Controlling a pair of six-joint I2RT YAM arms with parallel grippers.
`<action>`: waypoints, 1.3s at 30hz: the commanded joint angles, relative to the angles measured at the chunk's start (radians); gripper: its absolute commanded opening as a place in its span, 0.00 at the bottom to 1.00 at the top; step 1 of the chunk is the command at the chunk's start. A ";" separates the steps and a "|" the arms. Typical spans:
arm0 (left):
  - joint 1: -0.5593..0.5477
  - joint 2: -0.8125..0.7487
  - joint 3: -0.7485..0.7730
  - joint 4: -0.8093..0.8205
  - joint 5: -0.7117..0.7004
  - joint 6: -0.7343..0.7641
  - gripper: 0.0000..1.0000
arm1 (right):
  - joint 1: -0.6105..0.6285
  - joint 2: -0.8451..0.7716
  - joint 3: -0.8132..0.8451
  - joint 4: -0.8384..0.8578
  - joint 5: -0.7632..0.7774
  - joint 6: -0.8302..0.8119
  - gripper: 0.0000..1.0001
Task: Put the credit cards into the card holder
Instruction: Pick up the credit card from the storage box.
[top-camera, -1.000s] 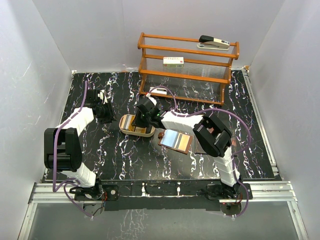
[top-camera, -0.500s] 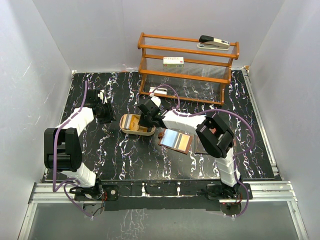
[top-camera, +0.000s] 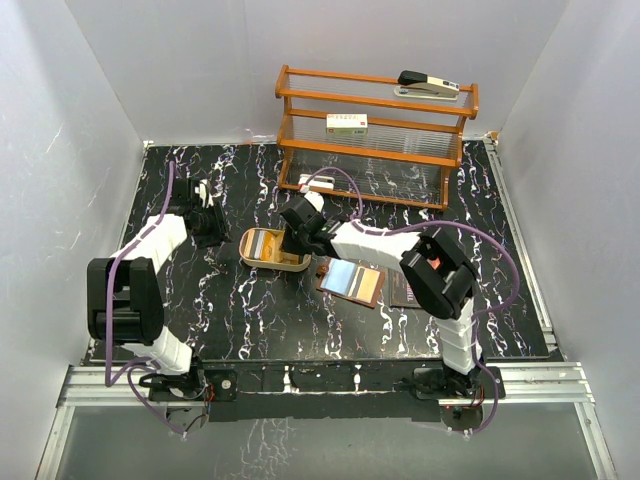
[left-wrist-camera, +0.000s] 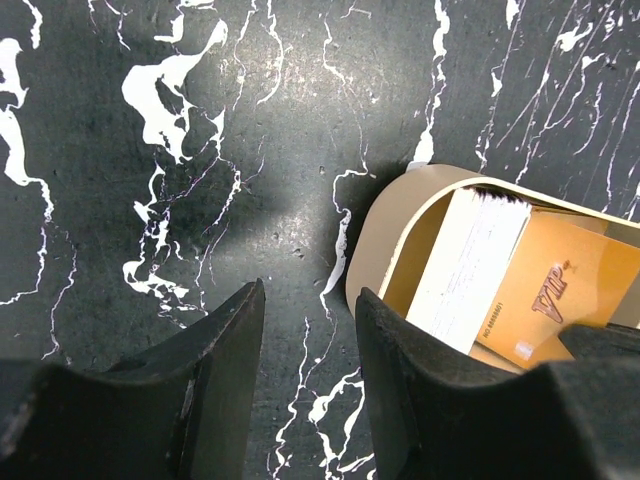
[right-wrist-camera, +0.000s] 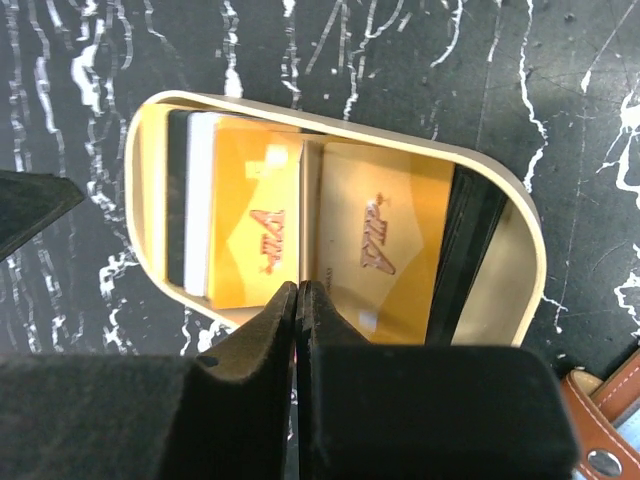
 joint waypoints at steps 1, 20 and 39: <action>0.004 -0.100 0.047 -0.030 0.011 0.003 0.41 | -0.003 -0.112 0.007 0.077 -0.005 -0.046 0.00; -0.204 -0.264 0.009 0.002 0.297 -0.001 0.35 | -0.035 -0.515 -0.216 -0.149 0.100 -0.228 0.00; -0.639 -0.126 -0.089 0.246 0.192 -0.183 0.31 | -0.348 -0.648 -0.533 -0.024 -0.147 -0.307 0.00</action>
